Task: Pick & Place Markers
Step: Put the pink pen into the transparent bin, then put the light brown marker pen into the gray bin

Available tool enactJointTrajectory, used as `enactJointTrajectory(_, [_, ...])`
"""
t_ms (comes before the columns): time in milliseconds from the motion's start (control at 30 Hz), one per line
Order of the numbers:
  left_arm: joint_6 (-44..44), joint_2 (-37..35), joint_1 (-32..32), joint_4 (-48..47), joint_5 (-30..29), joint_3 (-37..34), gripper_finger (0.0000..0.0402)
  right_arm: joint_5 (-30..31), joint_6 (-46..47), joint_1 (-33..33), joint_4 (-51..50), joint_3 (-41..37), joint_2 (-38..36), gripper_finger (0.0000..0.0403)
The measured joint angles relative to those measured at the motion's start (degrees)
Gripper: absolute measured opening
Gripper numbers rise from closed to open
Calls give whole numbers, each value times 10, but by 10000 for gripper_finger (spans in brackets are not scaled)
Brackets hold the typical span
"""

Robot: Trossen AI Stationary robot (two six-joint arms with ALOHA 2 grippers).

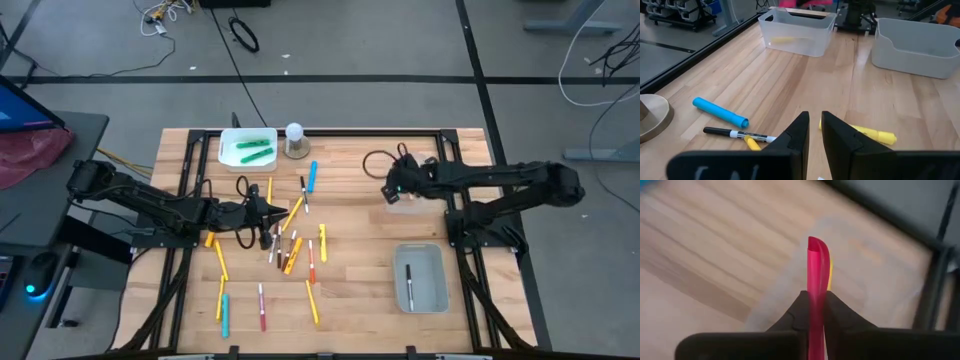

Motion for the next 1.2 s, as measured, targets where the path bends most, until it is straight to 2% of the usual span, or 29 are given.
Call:
enactJointTrajectory(133, [0, 0, 0, 0, 0, 0, 55, -82, -70, -96, 105, -75, 0, 22])
enactJointTrajectory(233, [0, 0, 0, 0, 0, 0, 55, -120, -81, -150, 165, -115, 0, 22])
enactJointTrajectory(467, [0, 0, 0, 0, -4, 0, 55, -187, -94, -205, 269, -175, 0, 24])
enactJointTrajectory(700, [0, 0, 0, 0, -4, 0, 55, -191, -80, -216, 276, -200, 0, 39])
enactJointTrajectory(967, [0, 0, 0, 0, -4, 0, 55, -177, -76, -216, 296, -206, 0, 91])
enactJointTrajectory(1200, [0, 0, 0, 0, -4, 0, 55, -162, -108, -217, 301, -200, -17, 141])
